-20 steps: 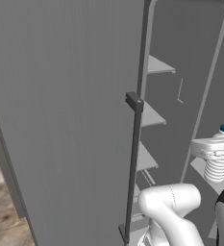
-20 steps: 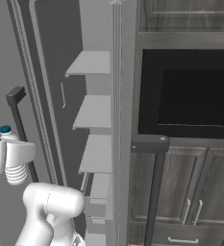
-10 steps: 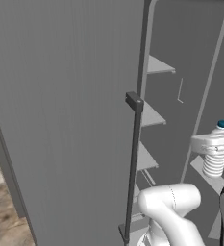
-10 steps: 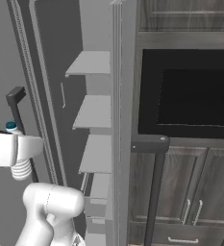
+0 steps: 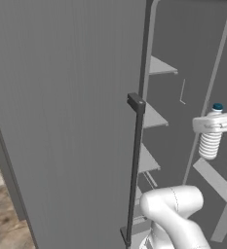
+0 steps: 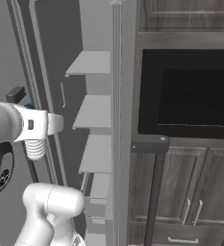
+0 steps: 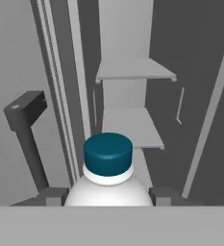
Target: Take the bottled waters from the counter and place them in the freezer to freeze. Close the freezer door after placing the bottles.
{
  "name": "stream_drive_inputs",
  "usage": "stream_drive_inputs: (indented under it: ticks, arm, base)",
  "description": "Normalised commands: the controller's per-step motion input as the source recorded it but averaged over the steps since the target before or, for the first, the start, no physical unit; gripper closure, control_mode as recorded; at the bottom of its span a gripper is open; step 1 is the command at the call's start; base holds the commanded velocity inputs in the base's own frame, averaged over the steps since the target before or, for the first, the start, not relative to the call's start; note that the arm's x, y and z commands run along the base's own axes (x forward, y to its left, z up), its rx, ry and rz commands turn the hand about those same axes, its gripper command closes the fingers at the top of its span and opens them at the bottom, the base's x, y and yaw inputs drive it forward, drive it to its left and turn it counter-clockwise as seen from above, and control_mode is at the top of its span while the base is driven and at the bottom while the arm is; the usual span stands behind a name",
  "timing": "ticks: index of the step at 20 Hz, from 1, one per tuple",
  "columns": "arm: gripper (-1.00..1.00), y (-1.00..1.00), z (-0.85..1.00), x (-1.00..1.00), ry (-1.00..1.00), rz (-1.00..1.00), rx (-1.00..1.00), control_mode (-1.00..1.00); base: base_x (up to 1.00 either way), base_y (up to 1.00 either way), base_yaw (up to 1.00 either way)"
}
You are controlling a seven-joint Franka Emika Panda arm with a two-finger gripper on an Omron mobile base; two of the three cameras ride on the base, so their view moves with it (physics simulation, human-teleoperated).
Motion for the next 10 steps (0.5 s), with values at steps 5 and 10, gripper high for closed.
stream_drive_inputs:
  ticks: [5, 10]
  arm:
    - [1.0, -0.06, 0.08, 0.6, 0.01, 0.01, 0.02, -1.0]
    - [1.0, -0.05, 0.05, 0.36, 0.0, 0.0, -0.05, -1.0]
  base:
    - [0.0, 0.0, 0.0]
    - [0.0, 0.0, 0.0]
